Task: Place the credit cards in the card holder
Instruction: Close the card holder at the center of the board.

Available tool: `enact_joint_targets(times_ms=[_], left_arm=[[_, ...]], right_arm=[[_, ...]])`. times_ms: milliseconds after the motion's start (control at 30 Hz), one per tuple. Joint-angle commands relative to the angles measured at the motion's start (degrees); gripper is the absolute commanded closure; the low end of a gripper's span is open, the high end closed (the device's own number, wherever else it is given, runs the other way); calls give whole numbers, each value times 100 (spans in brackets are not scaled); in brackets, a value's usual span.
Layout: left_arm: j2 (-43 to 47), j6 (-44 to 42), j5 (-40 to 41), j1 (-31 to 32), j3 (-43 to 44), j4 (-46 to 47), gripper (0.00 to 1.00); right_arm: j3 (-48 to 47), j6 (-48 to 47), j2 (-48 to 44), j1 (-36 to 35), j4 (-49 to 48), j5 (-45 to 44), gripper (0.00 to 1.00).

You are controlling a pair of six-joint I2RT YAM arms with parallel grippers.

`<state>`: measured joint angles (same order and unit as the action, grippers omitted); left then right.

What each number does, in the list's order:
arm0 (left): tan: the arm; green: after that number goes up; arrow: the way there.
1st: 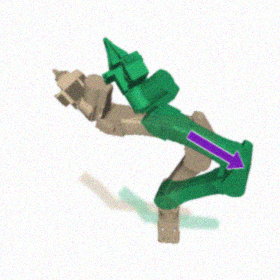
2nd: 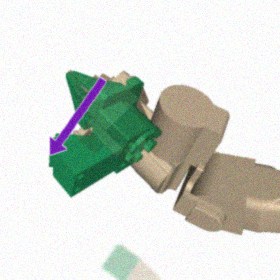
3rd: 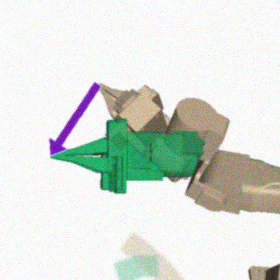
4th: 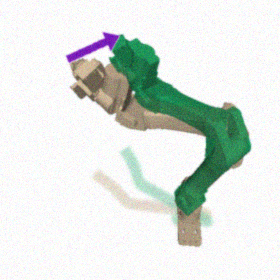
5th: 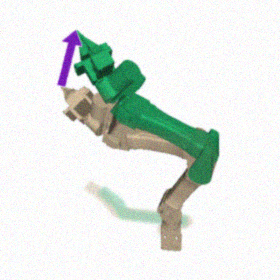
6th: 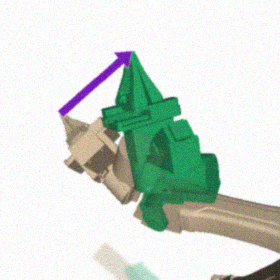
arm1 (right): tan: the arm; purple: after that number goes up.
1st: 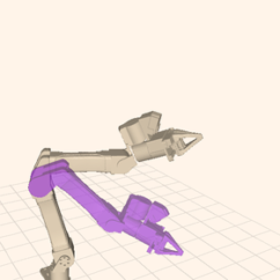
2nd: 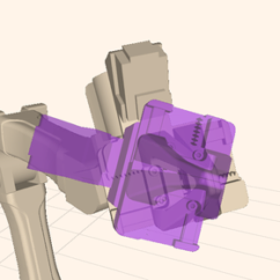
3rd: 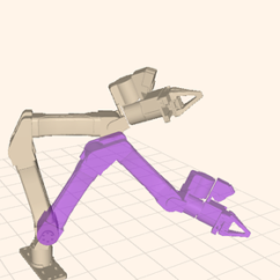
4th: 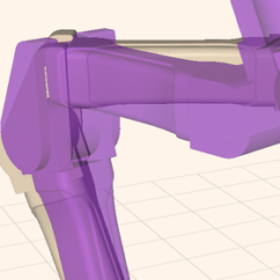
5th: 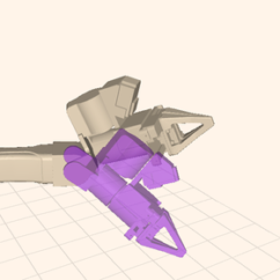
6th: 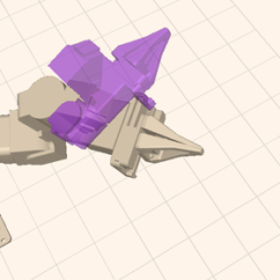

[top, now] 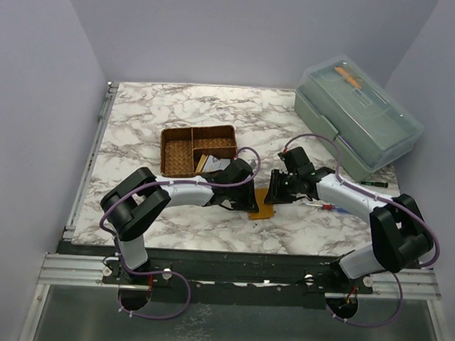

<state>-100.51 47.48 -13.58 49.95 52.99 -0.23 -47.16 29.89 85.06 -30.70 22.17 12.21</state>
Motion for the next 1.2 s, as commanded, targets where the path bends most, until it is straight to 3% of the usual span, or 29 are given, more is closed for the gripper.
enact_joint_targets(times_ms=[0, 367, 667, 1167], left_arm=[[-159, -108, 216, 25, 106, -180, 90], [-104, -117, 242, 30, 84, -179, 90], [-109, -125, 251, 27, 63, -182, 91], [-63, -130, 286, 25, 23, -182, 91]], right_arm=[[-251, -95, 154, -75, 214, -392, 68], [-326, -64, 232, -94, 312, -559, 77], [-253, 154, 48, -95, 337, -610, 99], [287, 150, -290, -17, -570, 430, 100]])
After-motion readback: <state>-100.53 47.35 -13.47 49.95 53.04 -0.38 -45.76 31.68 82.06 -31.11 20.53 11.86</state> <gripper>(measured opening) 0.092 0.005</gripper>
